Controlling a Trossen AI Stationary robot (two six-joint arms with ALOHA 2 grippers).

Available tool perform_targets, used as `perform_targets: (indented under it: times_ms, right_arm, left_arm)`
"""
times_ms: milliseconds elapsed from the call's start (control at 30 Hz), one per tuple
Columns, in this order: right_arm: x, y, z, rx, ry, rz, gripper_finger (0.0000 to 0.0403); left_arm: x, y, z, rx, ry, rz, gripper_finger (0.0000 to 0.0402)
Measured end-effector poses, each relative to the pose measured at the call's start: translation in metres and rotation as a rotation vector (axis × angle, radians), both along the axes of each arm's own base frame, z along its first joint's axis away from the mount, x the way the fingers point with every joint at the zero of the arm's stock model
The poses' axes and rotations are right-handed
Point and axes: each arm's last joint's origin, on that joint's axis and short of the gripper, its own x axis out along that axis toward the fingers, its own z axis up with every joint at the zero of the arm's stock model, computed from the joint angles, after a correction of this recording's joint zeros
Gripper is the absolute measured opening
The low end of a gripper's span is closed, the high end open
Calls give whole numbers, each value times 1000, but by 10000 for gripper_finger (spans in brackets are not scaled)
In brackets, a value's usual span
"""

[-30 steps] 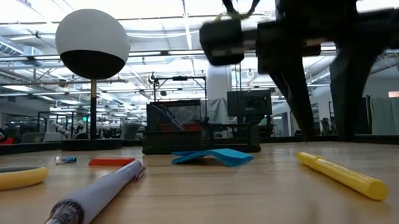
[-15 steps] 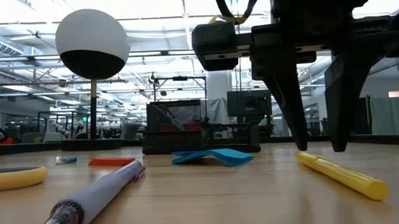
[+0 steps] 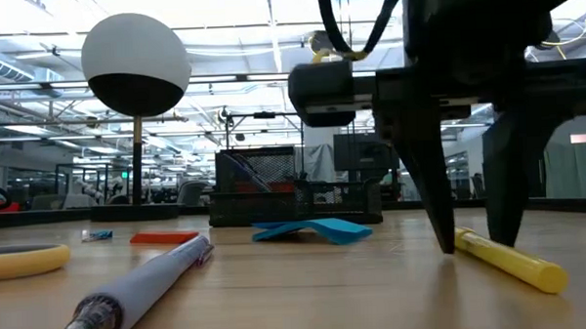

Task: Pick and place office supplies into organizer
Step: Put the yellow pen into the desk organizer

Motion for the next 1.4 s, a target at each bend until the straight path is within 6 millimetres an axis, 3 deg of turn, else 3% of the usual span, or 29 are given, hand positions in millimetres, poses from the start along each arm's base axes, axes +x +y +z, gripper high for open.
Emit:
perform_targets:
  times_ms: [267,500,967,1200,1400]
  right_arm:
    - [-1,-1,-2,1,9,-6,85]
    - [-1,-1,-2,0,8,14,17]
    - [1,-4,2,-41,-43,-1,16]
    - [3,-14,27,-83,-140,-86,16]
    - [5,-29,65,-6,-251,-243,16]
  left_arm:
    - [0,0,0,0,0,0,200]
    - [0,0,0,0,0,0,200]
    - [0,0,0,0,0,0,200]
    - [0,0,0,0,0,0,200]
    - [0,0,0,0,0,0,200]
